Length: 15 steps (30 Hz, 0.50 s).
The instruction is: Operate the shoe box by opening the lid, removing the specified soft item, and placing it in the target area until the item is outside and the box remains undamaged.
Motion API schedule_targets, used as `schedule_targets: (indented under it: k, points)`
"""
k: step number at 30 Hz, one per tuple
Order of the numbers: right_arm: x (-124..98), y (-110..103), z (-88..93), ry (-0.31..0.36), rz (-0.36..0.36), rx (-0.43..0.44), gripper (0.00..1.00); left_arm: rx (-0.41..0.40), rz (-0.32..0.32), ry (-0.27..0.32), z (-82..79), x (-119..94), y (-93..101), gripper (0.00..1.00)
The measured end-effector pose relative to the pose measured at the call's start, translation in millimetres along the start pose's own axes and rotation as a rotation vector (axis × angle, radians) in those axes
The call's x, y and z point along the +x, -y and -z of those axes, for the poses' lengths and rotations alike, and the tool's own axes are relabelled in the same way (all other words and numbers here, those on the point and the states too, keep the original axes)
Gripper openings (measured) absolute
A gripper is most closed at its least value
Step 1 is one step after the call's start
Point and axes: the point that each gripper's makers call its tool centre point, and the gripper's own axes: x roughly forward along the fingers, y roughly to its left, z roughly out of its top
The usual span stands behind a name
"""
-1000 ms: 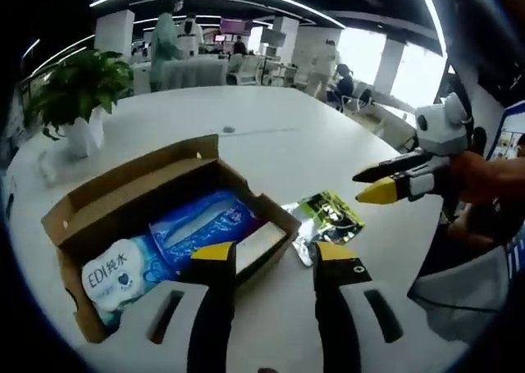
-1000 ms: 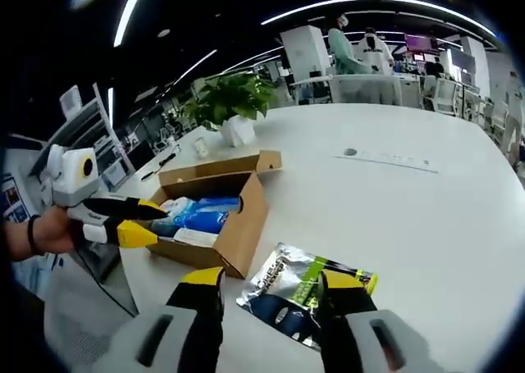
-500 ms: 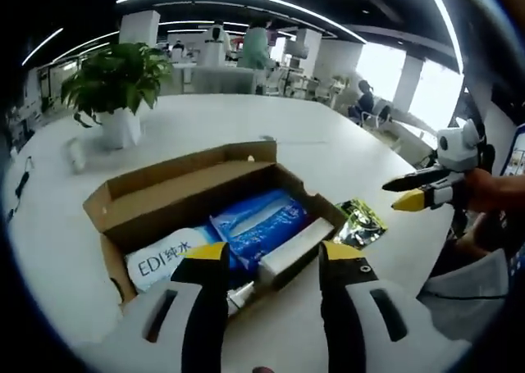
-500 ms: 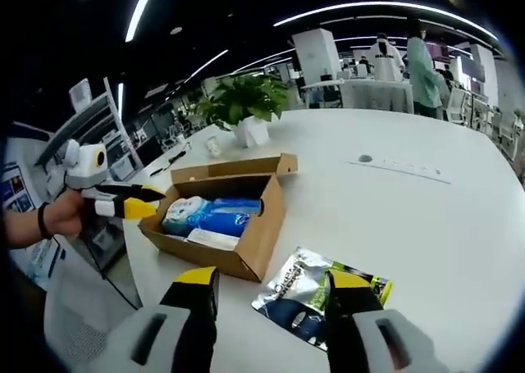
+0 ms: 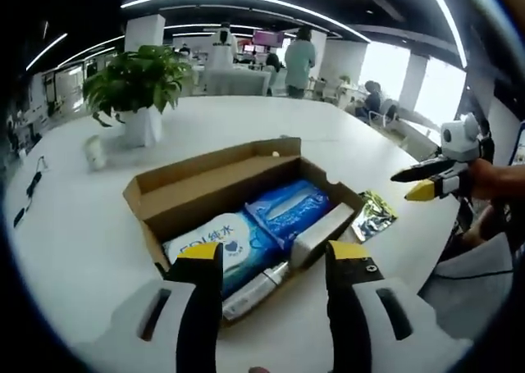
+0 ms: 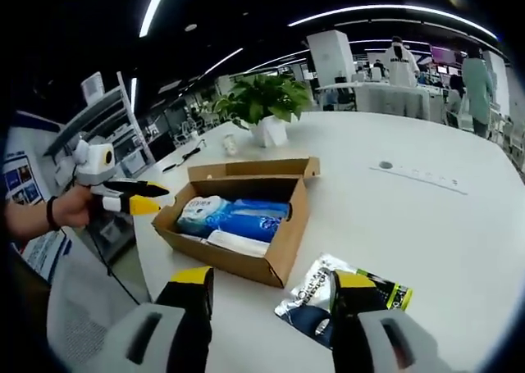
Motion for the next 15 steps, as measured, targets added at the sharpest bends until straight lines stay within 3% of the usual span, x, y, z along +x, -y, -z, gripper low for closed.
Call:
schedule_targets:
  k: [7, 15]
  points:
    - [7, -12, -6.1, -0.012, -0.022, -0.033, 0.57, 0.025, -0.003, -0.006, -1.4, -8, -7.8, 0.51]
    - [22, -27, -24.9, -0.002, -0.06, -0.071, 0.57, 0.07, 0.002, -0.025, -4.8, -11, -18.3, 0.52]
